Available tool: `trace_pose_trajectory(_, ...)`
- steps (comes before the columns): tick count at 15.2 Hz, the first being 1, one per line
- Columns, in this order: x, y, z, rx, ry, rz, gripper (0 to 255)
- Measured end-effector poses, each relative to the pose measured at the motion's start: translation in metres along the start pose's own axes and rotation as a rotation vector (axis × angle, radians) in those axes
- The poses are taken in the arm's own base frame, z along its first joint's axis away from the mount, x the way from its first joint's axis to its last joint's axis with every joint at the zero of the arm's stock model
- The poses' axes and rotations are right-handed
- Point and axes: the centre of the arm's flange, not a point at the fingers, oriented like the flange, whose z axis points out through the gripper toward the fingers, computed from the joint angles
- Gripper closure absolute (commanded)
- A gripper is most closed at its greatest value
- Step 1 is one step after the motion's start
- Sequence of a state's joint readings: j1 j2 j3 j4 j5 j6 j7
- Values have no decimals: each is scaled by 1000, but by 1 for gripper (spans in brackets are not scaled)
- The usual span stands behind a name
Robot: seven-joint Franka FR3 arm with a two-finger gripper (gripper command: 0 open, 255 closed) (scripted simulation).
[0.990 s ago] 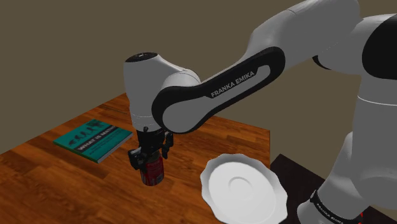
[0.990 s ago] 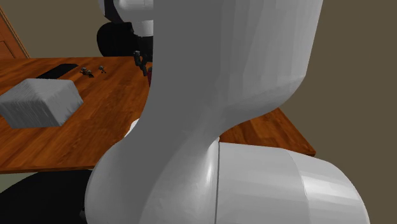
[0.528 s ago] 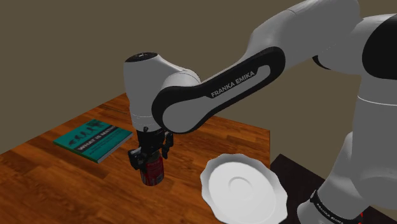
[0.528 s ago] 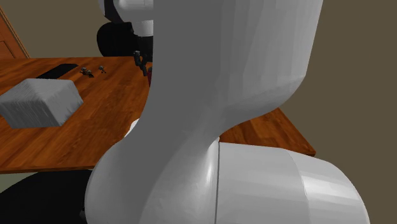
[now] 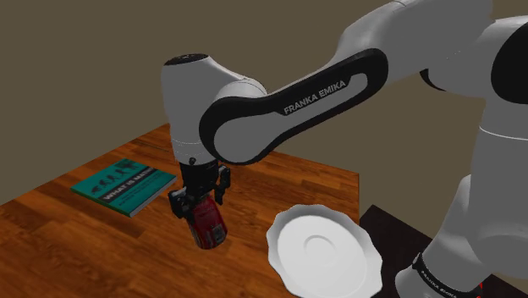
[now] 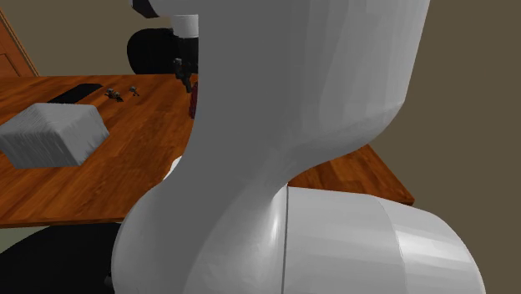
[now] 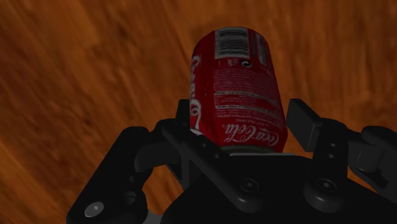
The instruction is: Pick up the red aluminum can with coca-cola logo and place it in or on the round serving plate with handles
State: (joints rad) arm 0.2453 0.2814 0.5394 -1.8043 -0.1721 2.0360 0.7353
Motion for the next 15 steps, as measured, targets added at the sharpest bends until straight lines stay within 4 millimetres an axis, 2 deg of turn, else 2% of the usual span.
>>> trace_pose_trajectory(12, 1, 1, -64, 0, 0, 0, 255)
trace_pose_trajectory(15, -22, 19, -70, -1, 0, 0, 255)
